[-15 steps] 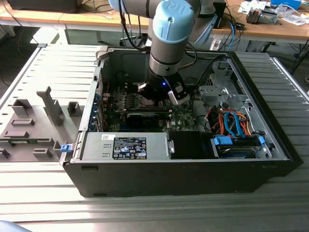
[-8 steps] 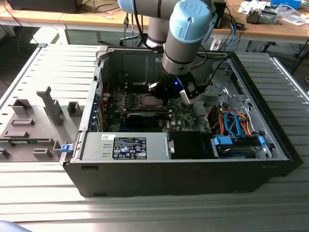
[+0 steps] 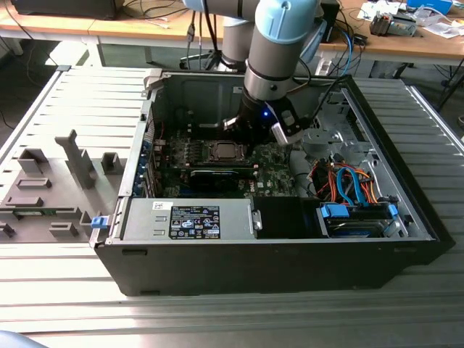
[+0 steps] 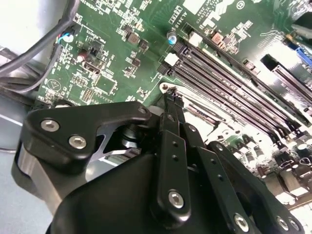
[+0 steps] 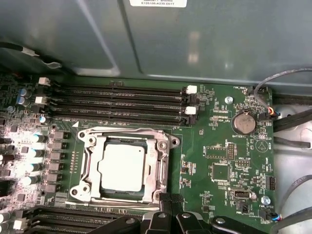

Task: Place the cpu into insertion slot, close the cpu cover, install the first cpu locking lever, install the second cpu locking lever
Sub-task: 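Install the second cpu locking lever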

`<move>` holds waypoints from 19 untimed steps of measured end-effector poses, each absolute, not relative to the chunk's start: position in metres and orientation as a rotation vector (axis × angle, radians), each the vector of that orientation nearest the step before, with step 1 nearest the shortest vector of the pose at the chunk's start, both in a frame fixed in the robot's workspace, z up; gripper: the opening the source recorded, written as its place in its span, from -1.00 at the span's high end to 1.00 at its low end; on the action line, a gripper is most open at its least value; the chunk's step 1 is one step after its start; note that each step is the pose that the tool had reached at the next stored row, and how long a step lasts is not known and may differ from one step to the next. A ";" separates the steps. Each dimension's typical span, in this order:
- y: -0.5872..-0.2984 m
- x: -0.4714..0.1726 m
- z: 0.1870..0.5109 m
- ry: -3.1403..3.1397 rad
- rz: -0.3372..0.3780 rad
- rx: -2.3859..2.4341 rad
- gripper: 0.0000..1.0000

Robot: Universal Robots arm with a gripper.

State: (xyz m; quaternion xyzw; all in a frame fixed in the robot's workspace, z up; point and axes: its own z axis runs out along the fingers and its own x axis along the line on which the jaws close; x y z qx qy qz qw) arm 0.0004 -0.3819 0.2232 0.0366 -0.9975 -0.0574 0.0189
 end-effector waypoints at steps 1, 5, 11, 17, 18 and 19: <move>-0.379 0.000 0.223 -3.097 -0.161 0.113 0.79; -0.371 0.000 0.223 -3.098 -0.112 0.112 0.79; -0.363 0.000 0.223 -3.098 -0.059 0.111 0.79; -0.354 0.000 0.224 -3.096 0.041 0.109 0.79; -0.352 0.000 0.225 -3.096 0.059 0.108 0.79; -0.350 0.000 0.225 -3.095 0.084 0.108 0.79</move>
